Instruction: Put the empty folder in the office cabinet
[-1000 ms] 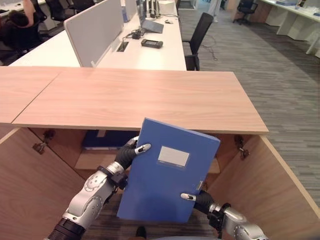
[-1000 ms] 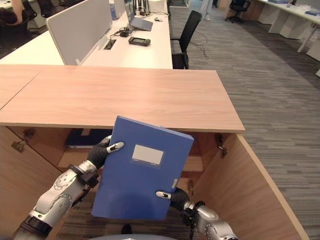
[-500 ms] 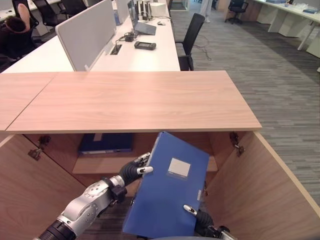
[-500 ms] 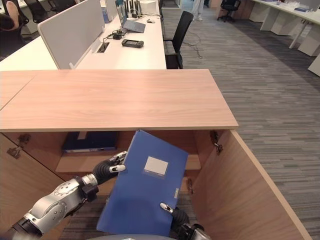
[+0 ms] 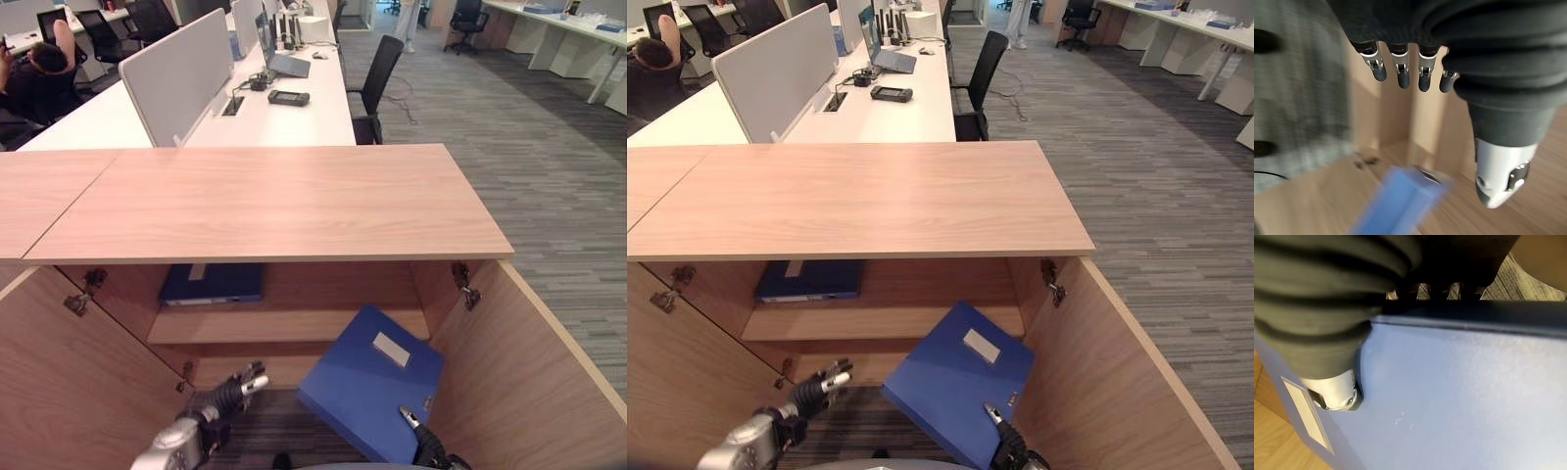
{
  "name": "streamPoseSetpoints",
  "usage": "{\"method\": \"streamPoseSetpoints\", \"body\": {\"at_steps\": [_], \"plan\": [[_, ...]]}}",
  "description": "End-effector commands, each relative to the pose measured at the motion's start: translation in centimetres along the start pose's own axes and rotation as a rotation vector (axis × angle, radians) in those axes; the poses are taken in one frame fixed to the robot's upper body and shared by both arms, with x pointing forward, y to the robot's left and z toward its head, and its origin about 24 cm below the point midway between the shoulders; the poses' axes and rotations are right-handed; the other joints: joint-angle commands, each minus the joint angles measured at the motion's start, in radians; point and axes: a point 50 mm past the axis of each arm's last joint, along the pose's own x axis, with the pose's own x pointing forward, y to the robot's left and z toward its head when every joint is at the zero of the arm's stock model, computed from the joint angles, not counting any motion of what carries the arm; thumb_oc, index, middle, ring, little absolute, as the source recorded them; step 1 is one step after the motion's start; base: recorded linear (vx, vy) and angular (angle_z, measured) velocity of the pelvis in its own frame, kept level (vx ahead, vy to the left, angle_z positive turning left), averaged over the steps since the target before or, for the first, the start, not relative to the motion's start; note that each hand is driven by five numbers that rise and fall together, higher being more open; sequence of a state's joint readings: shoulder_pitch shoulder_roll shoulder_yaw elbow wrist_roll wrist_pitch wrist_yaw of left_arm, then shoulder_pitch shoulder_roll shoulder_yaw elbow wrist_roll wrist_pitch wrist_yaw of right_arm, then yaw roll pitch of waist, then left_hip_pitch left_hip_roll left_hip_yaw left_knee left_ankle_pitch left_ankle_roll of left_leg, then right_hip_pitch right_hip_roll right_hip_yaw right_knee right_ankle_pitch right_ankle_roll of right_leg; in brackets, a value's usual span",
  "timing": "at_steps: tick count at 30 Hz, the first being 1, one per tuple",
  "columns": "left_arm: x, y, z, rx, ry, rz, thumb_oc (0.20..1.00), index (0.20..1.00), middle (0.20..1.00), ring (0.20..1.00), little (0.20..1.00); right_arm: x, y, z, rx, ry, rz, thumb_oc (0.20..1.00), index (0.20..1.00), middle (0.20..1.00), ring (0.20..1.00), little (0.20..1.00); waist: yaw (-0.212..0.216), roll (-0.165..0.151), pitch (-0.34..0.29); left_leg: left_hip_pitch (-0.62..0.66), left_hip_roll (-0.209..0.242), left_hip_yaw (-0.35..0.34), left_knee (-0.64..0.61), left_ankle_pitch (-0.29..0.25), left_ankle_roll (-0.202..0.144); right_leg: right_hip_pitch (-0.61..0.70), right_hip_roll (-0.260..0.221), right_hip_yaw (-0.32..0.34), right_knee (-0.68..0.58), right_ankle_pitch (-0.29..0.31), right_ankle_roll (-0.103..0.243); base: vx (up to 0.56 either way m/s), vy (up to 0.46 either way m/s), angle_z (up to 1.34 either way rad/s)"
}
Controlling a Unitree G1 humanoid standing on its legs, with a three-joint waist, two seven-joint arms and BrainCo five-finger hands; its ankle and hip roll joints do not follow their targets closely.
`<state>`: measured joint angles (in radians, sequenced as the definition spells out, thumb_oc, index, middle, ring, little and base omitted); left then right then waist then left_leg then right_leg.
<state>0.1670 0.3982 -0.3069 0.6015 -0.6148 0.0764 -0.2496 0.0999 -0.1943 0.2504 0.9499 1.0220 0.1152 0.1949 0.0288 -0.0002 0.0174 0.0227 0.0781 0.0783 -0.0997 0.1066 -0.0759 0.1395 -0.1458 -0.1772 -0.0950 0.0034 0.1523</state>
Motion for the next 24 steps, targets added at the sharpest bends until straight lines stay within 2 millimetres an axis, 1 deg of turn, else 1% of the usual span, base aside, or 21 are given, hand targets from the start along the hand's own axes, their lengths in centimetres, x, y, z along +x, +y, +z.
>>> {"method": "streamPoseSetpoints", "body": {"at_steps": [1,2,3,4,5,6,8,9,11,12,14,15,17,19,20,22,23,24], "plan": [[0.7,0.7,3.3,0.124,-0.1,0.066,1.0,1.0,1.0,1.0,1.0,1.6,5.4,2.3,0.007,-0.09,0.174,0.2,0.2,0.2,0.2,0.2,0.014,-0.017,0.033,0.07,-0.073,0.014,0.012,-0.144,0.024,-0.053,0.059,-0.018,0.008,0.036,-0.002,0.0,0.04,-0.01],[0.9,1.1,2.0,0.099,-0.053,0.106,1.0,1.0,1.0,1.0,1.0,1.7,5.6,2.5,0.003,-0.095,0.177,0.2,0.2,0.2,0.2,0.2,0.016,-0.015,0.032,0.069,-0.074,0.015,0.012,-0.144,0.025,-0.054,0.057,-0.017,0.008,0.037,-0.001,0.0,0.072,-0.01],[1.3,1.6,-0.8,0.046,0.055,0.185,1.0,1.0,1.0,1.0,1.0,1.9,6.4,2.9,0.0,-0.108,0.191,0.2,0.2,0.2,0.2,0.2,0.017,-0.011,0.029,0.067,-0.08,0.016,0.012,-0.145,0.029,-0.057,0.052,-0.015,0.008,0.039,-0.001,0.0,0.109,-0.02],[1.2,2.1,-2.5,0.024,0.132,0.242,1.0,1.0,1.0,1.0,1.0,2.0,6.9,3.4,-0.008,-0.123,0.202,0.2,0.2,0.2,0.2,0.2,0.017,-0.008,0.027,0.065,-0.083,0.017,0.012,-0.145,0.031,-0.06,0.049,-0.015,0.008,0.04,0.001,0.0,0.115,-0.03],[1.1,2.4,-3.8,-0.007,0.188,0.281,1.0,1.0,1.0,1.0,1.0,2.1,7.4,3.8,-0.016,-0.135,0.216,0.2,0.2,0.2,0.2,0.2,0.017,-0.005,0.026,0.064,-0.086,0.018,0.012,-0.146,0.033,-0.062,0.046,-0.011,0.008,0.042,0.002,0.01,0.092,-0.04],[1.0,2.5,-4.7,-0.013,0.235,0.305,1.0,1.0,1.0,1.0,1.0,2.2,7.9,4.3,-0.023,-0.149,0.226,0.2,0.2,0.2,0.2,0.2,0.017,-0.003,0.025,0.064,-0.089,0.019,0.012,-0.147,0.035,-0.064,0.042,-0.008,0.008,0.044,0.002,0.01,0.093,-0.08],[0.1,3.0,-6.7,-0.018,0.336,0.357,1.0,1.0,1.0,1.0,1.0,2.1,8.9,5.1,-0.04,-0.178,0.261,0.2,0.2,0.2,0.2,0.2,0.017,0.002,0.022,0.062,-0.095,0.023,0.012,-0.149,0.039,-0.069,0.033,-0.002,0.008,0.049,0.004,0.01,0.114,-0.12],[-0.8,3.5,-8.0,0.007,0.408,0.395,1.0,1.0,1.0,1.0,1.0,2.0,9.8,5.9,-0.049,-0.208,0.294,0.2,0.2,0.2,0.2,0.2,0.016,0.006,0.02,0.06,-0.101,0.024,0.012,-0.148,0.043,-0.072,0.028,0.004,0.008,0.054,0.008,0.01,0.117,-0.09],[-2.1,4.0,-9.8,0.009,0.496,0.454,1.0,1.0,1.0,1.0,1.0,1.8,10.9,6.6,-0.049,-0.241,0.335,0.2,0.2,0.2,0.2,0.2,0.016,0.007,0.018,0.06,-0.11,0.027,0.012,-0.15,0.051,-0.076,0.014,0.01,0.008,0.063,0.013,0.02,0.101,-0.08],[-2.7,4.3,-10.4,0.022,0.535,0.485,1.0,1.0,1.0,1.0,1.0,1.6,11.3,6.9,-0.053,-0.258,0.355,0.2,0.2,0.2,0.2,0.2,0.017,0.008,0.017,0.06,-0.115,0.028,0.012,-0.152,0.055,-0.075,0.006,0.011,0.008,0.066,0.016,0.02,0.11,-0.12],[-4.0,4.8,-11.7,0.024,0.597,0.54,1.0,1.0,1.0,1.0,1.0,1.0,12.7,8.1,-0.075,-0.319,0.41,0.2,0.2,0.2,0.2,0.2,0.019,0.011,0.025,0.065,-0.127,0.033,0.012,-0.157,0.068,-0.09,-0.025,0.017,0.043,0.081,0.025,0.01,0.121,-0.11],[-4.6,4.9,-12.4,0.011,0.629,0.56,1.0,1.0,1.0,1.0,1.0,0.7,13.4,8.9,-0.085,-0.351,0.438,0.2,0.2,0.2,0.2,0.2,0.019,0.014,0.033,0.067,-0.13,0.038,0.012,-0.161,0.074,-0.115,-0.04,0.021,0.082,0.091,0.03,-0.01,0.116,-0.05],[-5.1,4.9,-13.0,-0.012,0.65,0.578,1.0,1.0,1.0,1.0,1.0,0.1,15.2,9.9,-0.128,-0.396,0.5,0.2,0.2,0.2,0.2,0.2,0.024,0.023,0.058,0.063,-0.123,0.066,0.012,-0.16,0.086,-0.174,-0.061,0.026,0.158,0.104,0.038,-0.05,0.078,-0.24],[-5.2,4.9,-13.1,-0.036,0.652,0.583,1.0,1.0,1.0,1.0,1.0,-0.4,16.5,10.5,-0.154,-0.428,0.544,0.2,0.2,0.2,0.2,0.2,0.033,0.034,0.071,0.057,-0.105,0.097,0.012,-0.158,0.083,-0.21,-0.086,-0.034,0.196,0.109,0.034,0.01,0.046,-0.82],[-5.5,4.9,-13.4,-0.044,0.666,0.587,1.0,1.0,1.0,1.0,1.0,-1.0,17.7,11.0,-0.18,-0.462,0.581,0.2,0.2,0.2,0.2,0.2,0.031,0.034,0.075,0.066,-0.096,0.128,0.012,-0.161,0.077,-0.219,-0.094,-0.124,0.181,0.11,0.018,0.09,0.05,-1.05],[-5.4,5.1,-13.1,-0.06,0.654,0.591,1.0,1.0,1.0,1.0,1.0,-1.4,18.6,11.3,-0.184,-0.485,0.606,0.2,0.2,0.2,0.2,0.2,0.018,0.034,0.082,0.086,-0.092,0.149,0.012,-0.173,0.074,-0.259,-0.05,-0.169,0.162,0.115,0.009,0.12,0.008,-0.74],[-5.5,5.2,-13.1,-0.065,0.656,0.591,1.0,1.0,1.0,1.0,1.0,-1.5,18.8,11.4,-0.185,-0.49,0.609,0.2,0.2,0.2,0.2,0.2,0.012,0.034,0.086,0.094,-0.093,0.156,0.012,-0.177,0.074,-0.274,-0.036,-0.187,0.154,0.121,0.008,0.08,-0.016,-0.4],[-5.5,5.2,-13.1,-0.065,0.656,0.591,1.0,1.0,1.0,1.0,1.0,-1.5,18.8,11.4,-0.185,-0.49,0.609,0.2,0.2,0.2,0.2,0.2,0.012,0.034,0.087,0.094,-0.093,0.156,0.012,-0.177,0.074,-0.273,-0.035,-0.187,0.153,0.121,0.008,0.11,-0.038,-0.35]]}}
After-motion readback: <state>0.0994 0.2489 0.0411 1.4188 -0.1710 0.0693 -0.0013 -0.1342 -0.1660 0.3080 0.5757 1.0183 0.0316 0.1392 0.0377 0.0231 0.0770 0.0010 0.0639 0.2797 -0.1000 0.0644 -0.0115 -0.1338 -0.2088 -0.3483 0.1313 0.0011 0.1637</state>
